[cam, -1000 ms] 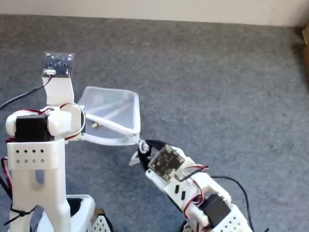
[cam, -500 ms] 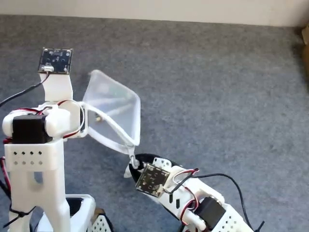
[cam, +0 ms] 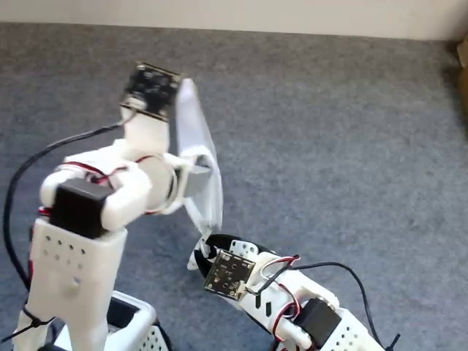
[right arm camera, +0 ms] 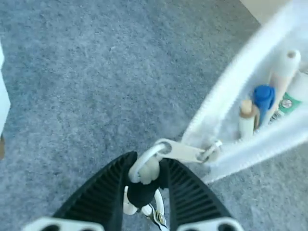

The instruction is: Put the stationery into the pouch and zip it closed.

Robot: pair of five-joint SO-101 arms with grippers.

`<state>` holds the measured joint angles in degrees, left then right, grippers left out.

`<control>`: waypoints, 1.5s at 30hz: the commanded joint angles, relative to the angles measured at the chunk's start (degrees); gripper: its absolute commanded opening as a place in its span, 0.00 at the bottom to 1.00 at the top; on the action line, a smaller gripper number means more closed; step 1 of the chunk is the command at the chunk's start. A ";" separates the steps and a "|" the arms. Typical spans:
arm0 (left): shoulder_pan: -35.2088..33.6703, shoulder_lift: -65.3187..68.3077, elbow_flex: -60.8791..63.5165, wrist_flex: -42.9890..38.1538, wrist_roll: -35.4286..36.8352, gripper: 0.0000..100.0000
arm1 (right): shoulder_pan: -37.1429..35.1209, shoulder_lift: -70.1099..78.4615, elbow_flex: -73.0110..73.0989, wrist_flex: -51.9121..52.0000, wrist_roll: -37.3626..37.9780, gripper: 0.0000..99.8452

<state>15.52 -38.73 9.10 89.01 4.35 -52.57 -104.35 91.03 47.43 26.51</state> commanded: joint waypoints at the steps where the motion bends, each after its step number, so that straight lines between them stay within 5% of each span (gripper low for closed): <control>1: 6.55 -1.36 -2.95 -1.93 -0.09 0.26 | -0.75 -0.84 -0.22 0.31 0.97 0.01; 7: 14.02 -1.36 -3.03 -2.02 0.09 0.26 | -0.75 -0.84 -0.22 0.31 0.97 0.01; 18: 14.81 -1.71 -2.07 -3.34 -0.09 0.26 | -0.75 -0.84 -0.22 0.31 0.88 0.01; 25: 5.14 -1.89 -2.24 -2.90 -0.09 0.26 | -0.40 -0.84 -0.84 1.36 0.62 0.01; 30: -0.66 -1.89 -1.98 -2.73 -0.35 0.26 | -0.31 -0.84 -9.98 12.62 0.53 0.01; 45: -1.19 -1.80 -1.80 1.05 -13.27 0.26 | 17.36 -0.84 -25.63 16.92 0.88 0.00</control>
<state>15.08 -38.73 9.01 88.75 -6.81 -38.24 -104.26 71.25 64.13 26.59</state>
